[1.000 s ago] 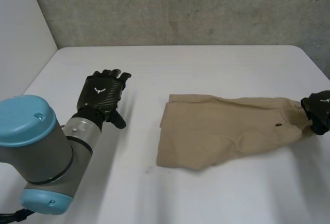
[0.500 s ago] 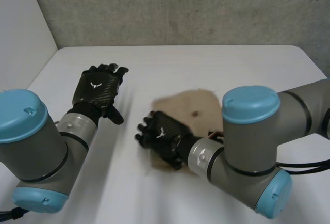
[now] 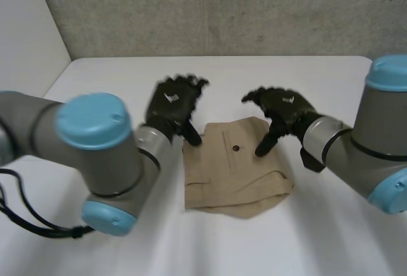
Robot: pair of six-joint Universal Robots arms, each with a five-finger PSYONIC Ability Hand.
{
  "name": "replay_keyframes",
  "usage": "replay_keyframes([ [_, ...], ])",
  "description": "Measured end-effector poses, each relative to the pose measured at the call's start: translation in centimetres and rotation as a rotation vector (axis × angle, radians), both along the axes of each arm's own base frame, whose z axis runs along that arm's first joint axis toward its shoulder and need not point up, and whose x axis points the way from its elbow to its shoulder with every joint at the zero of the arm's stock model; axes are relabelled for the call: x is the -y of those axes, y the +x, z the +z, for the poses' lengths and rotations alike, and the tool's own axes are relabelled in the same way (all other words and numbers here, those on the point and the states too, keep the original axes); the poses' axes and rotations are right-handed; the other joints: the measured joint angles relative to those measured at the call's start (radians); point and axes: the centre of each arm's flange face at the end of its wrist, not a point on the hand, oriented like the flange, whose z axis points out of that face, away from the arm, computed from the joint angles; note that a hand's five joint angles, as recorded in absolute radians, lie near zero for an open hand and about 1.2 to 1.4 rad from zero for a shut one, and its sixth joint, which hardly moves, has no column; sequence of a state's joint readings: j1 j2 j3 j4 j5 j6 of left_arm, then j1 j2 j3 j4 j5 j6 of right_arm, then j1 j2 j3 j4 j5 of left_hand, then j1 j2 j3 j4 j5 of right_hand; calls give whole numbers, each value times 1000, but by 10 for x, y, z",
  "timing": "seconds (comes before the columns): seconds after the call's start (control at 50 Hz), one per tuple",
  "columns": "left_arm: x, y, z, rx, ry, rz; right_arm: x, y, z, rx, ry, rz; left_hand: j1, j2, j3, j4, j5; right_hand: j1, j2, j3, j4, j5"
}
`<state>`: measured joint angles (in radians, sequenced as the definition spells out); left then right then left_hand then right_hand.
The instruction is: Fold the shorts.
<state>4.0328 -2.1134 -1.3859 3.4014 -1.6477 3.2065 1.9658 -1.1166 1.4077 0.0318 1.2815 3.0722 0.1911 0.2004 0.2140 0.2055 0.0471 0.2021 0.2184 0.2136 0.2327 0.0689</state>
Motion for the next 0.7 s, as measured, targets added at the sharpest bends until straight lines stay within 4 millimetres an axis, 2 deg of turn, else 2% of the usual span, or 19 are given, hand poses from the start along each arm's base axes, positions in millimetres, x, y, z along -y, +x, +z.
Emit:
replay_keyframes([
  [0.08,-10,-10,-35,47,148,-8,0,-2,-26,-84,65,-8,0,0,0,0,0,0,0,0,0,0],
  [0.1,-12,-10,-43,64,182,-3,0,-3,-31,-104,73,-10,0,0,0,0,0,0,0,0,0,0],
  [0.12,-12,-10,-43,64,182,-3,0,-3,-31,-104,73,-10,0,0,0,0,0,0,0,0,0,0],
  [0.18,-17,-8,-69,133,276,35,0,-7,-46,-181,87,-16,0,0,0,0,0,0,0,0,0,0],
  [0.26,-18,-4,-79,169,306,65,1,-13,-56,-270,69,-19,0,0,0,0,0,-12,-11,-6,0,0],
  [0.34,-15,-1,-73,168,298,79,2,-14,-53,-309,31,-14,-8,0,0,0,0,-23,-15,-6,0,0],
  [0.38,-13,-2,-61,148,275,80,4,-14,-47,-311,5,-14,-8,0,0,0,0,-23,-15,-6,0,0],
  [0.44,-11,-2,-29,90,215,78,5,-12,-24,-287,-61,-21,-8,0,0,0,0,-23,-15,-6,0,-4],
  [0.46,-11,-2,-13,61,185,75,6,-11,-12,-268,-94,-28,-8,0,0,0,0,-23,-15,-6,0,-5],
  [0.48,-11,-2,-13,61,185,75,6,-11,-12,-268,-94,-28,-8,0,0,0,0,-23,-15,-6,0,-5],
  [0.52,-13,1,26,-6,115,72,6,-11,19,-211,-171,-57,-8,0,0,0,0,-23,-15,-6,0,-5],
  [0.56,-15,7,59,-64,53,77,6,-13,40,-163,-222,-86,-8,0,0,0,0,-23,-15,-6,0,-5],
  [0.6,-15,13,79,-99,16,85,6,-15,60,-117,-267,-119,-8,0,0,0,0,-23,-15,-6,0,-5],
  [0.62,-15,24,105,-142,-33,102,4,-19,81,-65,-314,-156,-8,0,0,0,0,-23,-15,-6,0,-5],
  [0.66,-13,40,132,-186,-87,135,0,-25,105,-10,-369,-203,-8,0,0,0,0,-23,-15,-6,0,-5],
  [0.7,-11,55,152,-212,-123,167,-3,-30,123,28,-412,-243,-8,0,0,0,0,-23,-15,-6,0,-5],
])
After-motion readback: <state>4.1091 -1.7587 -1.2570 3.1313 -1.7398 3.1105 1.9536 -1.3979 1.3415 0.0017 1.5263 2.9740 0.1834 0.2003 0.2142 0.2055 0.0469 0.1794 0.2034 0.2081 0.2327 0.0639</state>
